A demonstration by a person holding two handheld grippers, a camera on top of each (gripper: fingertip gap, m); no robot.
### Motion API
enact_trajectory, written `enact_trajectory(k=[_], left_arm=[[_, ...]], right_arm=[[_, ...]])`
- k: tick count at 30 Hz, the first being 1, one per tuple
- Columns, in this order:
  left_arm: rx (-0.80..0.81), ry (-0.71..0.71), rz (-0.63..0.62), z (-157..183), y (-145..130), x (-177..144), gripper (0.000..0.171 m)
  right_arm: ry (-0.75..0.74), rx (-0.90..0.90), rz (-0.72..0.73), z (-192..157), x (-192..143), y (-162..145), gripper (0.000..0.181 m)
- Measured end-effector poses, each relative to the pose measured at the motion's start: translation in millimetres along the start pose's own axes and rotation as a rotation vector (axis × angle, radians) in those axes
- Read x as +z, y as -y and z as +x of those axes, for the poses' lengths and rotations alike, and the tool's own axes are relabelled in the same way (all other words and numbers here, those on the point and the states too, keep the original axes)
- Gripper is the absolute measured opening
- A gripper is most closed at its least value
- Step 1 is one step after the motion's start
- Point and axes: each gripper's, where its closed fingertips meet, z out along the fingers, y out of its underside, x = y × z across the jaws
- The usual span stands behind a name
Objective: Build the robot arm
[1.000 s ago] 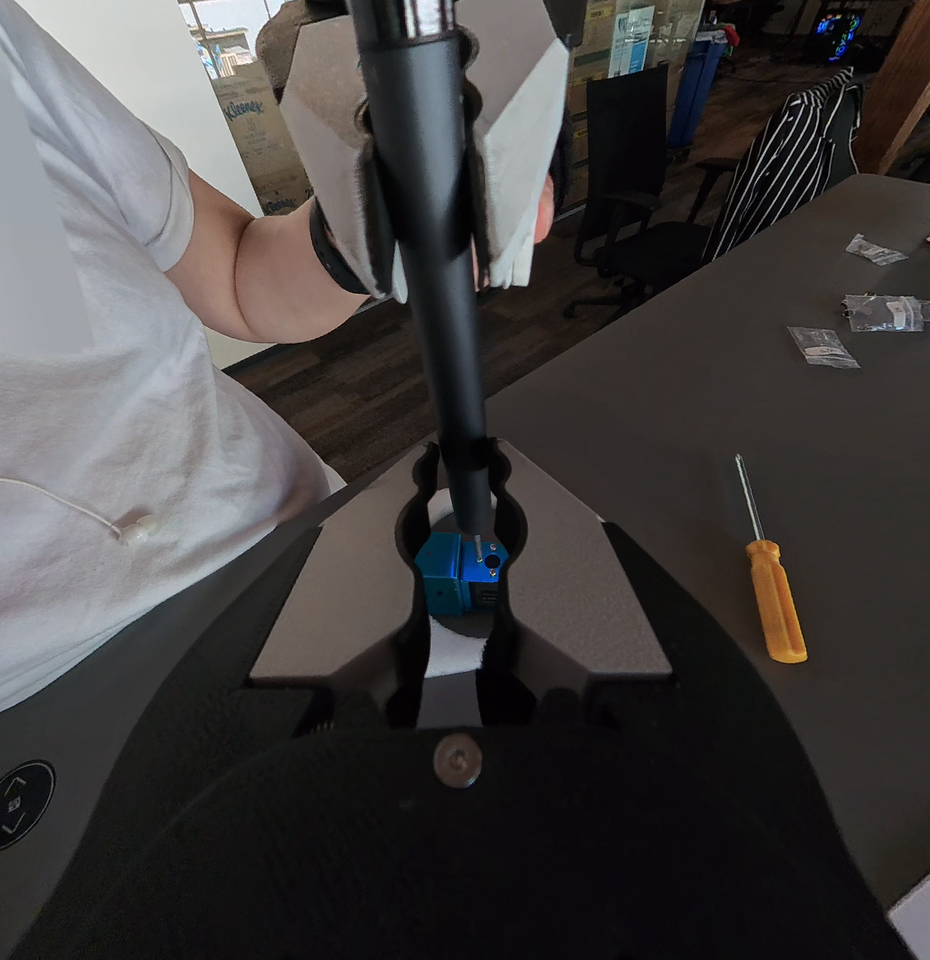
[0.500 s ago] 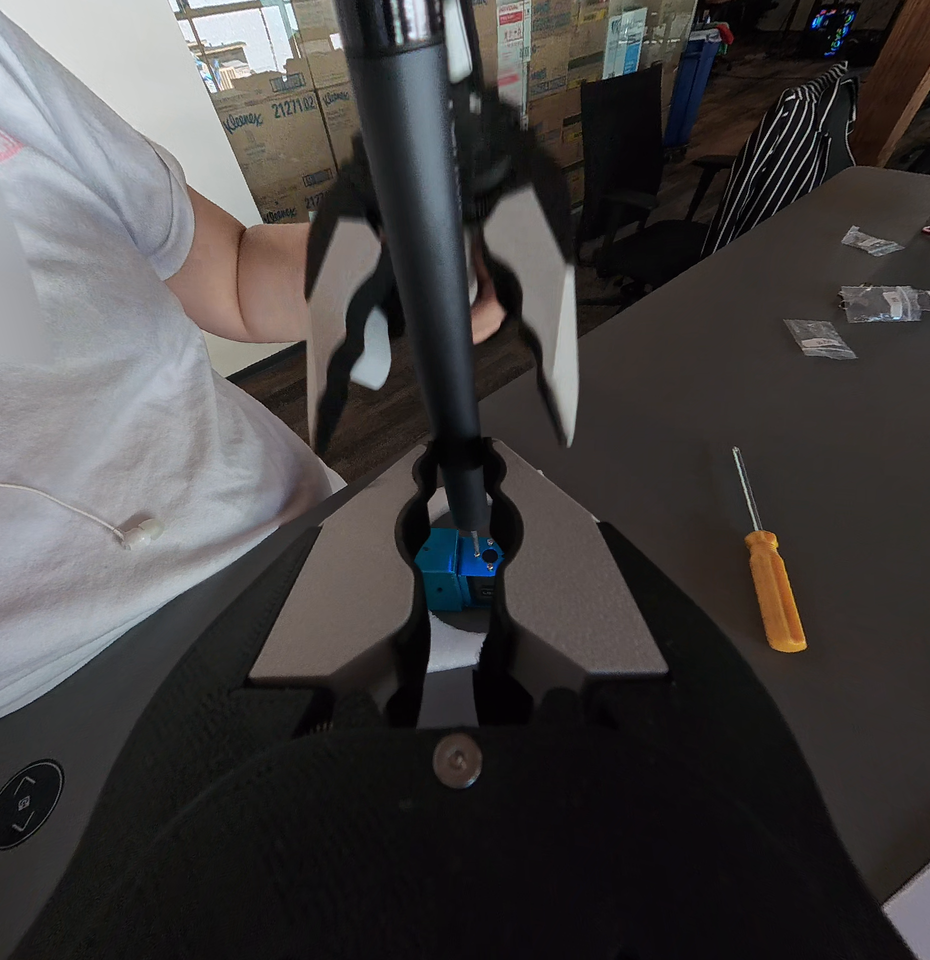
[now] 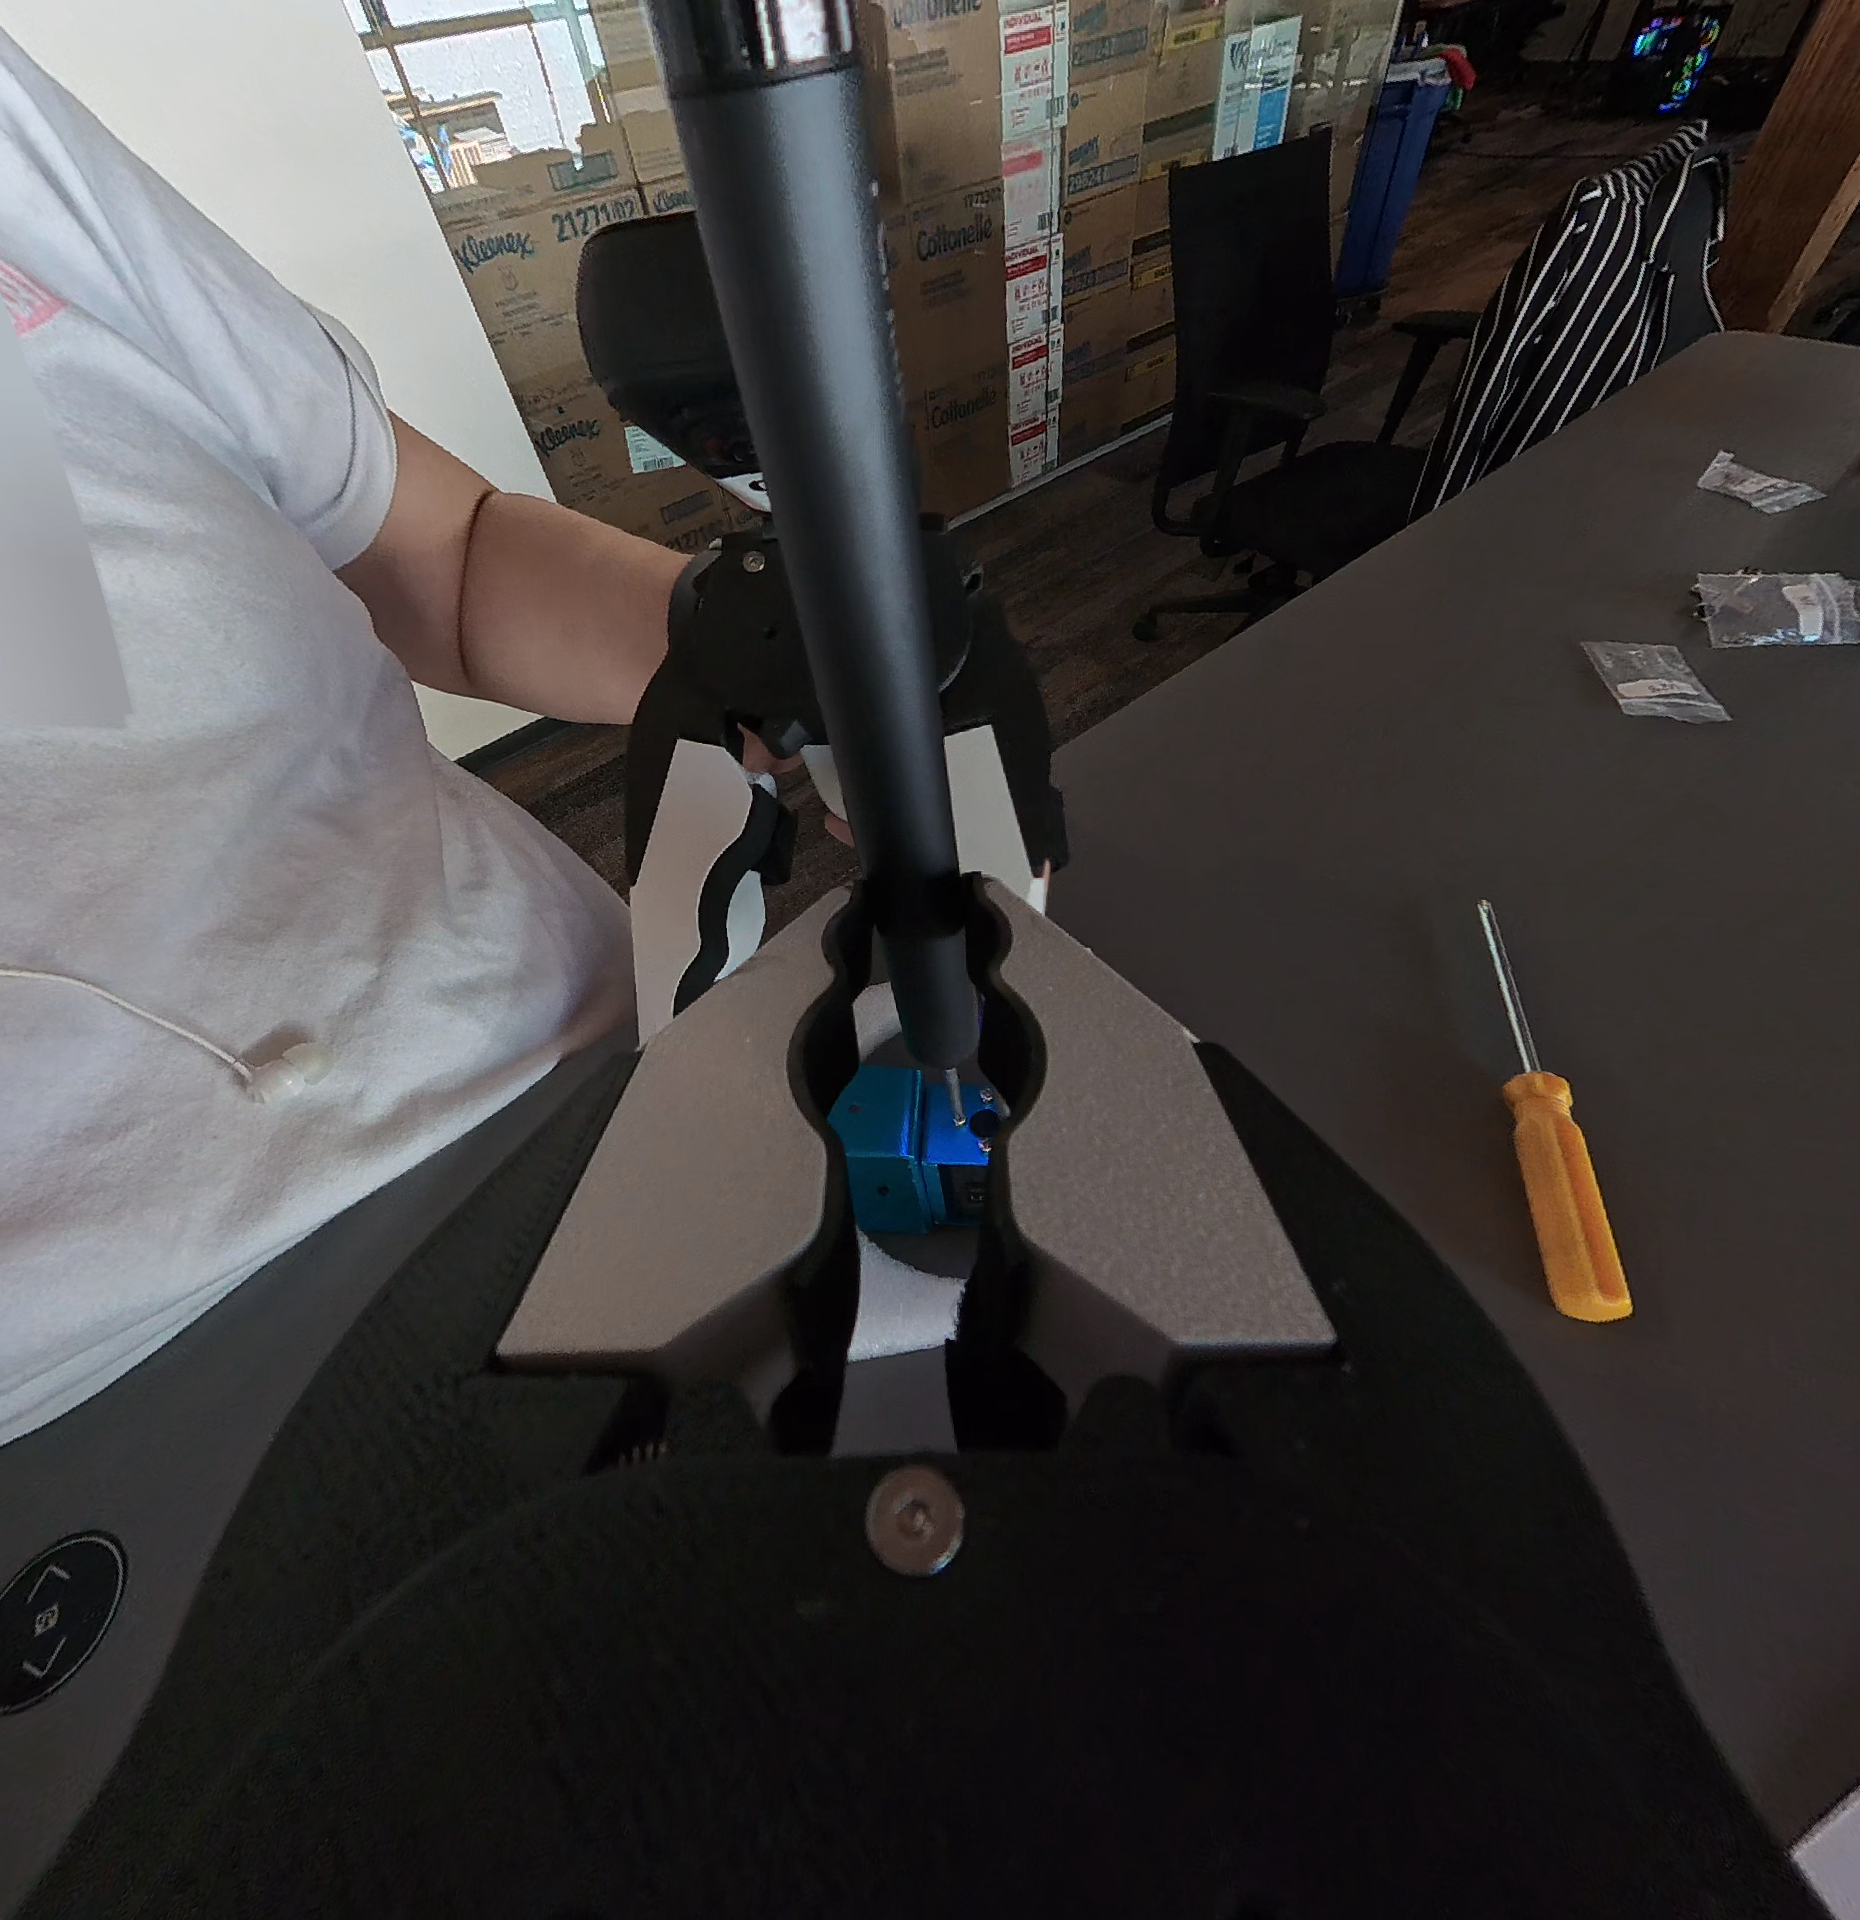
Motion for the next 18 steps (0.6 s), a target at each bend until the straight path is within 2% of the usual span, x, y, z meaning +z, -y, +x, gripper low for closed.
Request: enact_trajectory(k=[1, 12, 13, 14, 15, 18], left_arm=[[-0.003, -0.011, -0.003, 2, 0, 1, 0.083], [-0.053, -0.045, 0.03, 1, 1, 4, 0.083], [-0.052, -0.026, 0.028, -2, 1, 4, 0.074], [-0.027, 0.01, 0.022, -8, -1, 3, 0.054], [-0.003, 0.014, 0.02, -8, -1, 3, 0.05], [-0.006, -0.024, 0.016, 0, 0, 4, 0.07]], right_arm=[[-0.001, -0.003, -0.001, 0, 0, 0, 0.018], [-0.008, -0.002, 0.0, 1, -2, 0, 0.018], [-0.012, -0.008, -0.004, 1, -2, -1, 0.018], [-0.013, -0.017, -0.005, 1, -2, -1, 0.017], [-0.011, -0.02, -0.008, 0, -2, -1, 0.017], [-0.009, -0.01, -0.002, 1, -4, -1, 0.017]])
